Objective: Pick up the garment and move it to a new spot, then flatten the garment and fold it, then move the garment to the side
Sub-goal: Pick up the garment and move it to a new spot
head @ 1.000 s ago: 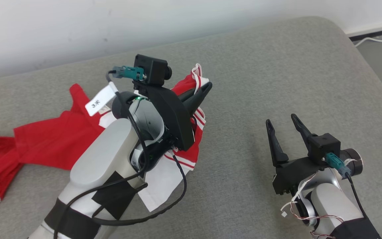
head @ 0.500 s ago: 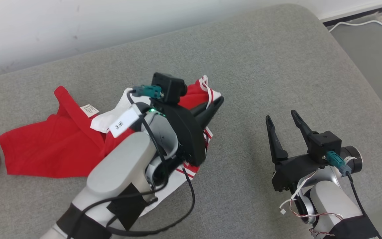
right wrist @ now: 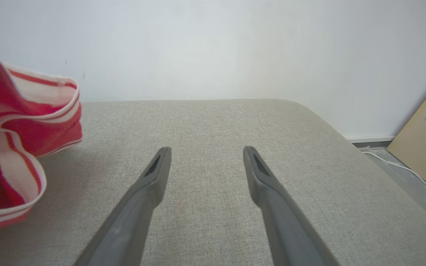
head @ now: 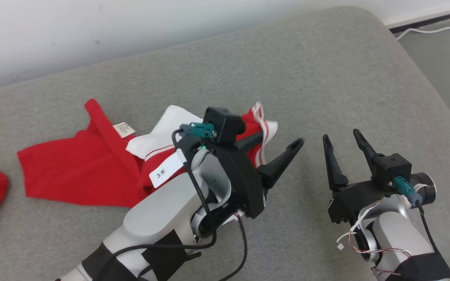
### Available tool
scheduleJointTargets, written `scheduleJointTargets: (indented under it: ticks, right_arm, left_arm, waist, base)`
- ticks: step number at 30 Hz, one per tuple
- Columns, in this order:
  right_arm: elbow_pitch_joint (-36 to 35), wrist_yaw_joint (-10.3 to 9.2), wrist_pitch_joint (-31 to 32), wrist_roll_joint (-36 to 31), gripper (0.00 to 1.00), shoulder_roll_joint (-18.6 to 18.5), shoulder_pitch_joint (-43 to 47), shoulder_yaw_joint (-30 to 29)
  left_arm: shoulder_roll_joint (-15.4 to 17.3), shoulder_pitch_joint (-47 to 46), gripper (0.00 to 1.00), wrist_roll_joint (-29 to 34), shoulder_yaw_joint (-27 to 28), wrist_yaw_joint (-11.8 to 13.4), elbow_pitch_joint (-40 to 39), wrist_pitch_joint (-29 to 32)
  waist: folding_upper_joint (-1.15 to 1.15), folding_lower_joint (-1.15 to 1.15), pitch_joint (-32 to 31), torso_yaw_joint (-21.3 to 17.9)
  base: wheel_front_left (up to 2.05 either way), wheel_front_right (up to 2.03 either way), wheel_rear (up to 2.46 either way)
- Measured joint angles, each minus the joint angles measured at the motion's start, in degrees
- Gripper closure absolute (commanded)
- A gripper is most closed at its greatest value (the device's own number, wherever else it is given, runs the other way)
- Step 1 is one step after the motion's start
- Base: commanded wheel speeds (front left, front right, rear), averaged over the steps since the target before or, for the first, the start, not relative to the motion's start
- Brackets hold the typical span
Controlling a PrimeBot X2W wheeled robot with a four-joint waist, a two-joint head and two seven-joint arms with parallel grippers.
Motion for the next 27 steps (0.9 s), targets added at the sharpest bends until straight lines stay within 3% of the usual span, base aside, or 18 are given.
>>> scheduleJointTargets:
  ticks: [10,14,19,27]
  right_arm:
    - [1.2,0.04,-0.3,0.1,0.00,-0.8,0.0,-0.2]
    - [2.1,0.57,-0.3,0.1,0.00,-0.1,-0.1,1.2]
    - [2.3,1.27,-0.3,0.0,0.00,1.0,-0.1,2.4]
    - [2.3,1.27,-0.4,0.1,0.00,0.5,0.0,1.9]
  left_arm:
    - [0.2,-1.5,0.00,-6.5,-4.1,0.4,-6.7,-4.3]
    - [-0.2,-1.3,0.00,-6.8,-6.8,1.0,-4.7,-4.1]
    - [0.1,-0.9,0.00,-2.0,-13.2,3.0,3.0,2.1]
    - [0.1,-0.2,0.00,0.4,-15.0,4.0,6.8,8.5]
  waist:
    - [0.00,0.00,-1.9,5.4]
    - [0.00,0.00,-3.6,7.3]
    - [0.00,-0.01,-6.0,8.1]
    - [-0.01,-0.01,-6.6,6.7]
  base:
    - [0.00,0.00,0.00]
    - [0.00,0.00,0.00]
    - [0.00,0.00,0.00]
    - [0.00,0.00,0.00]
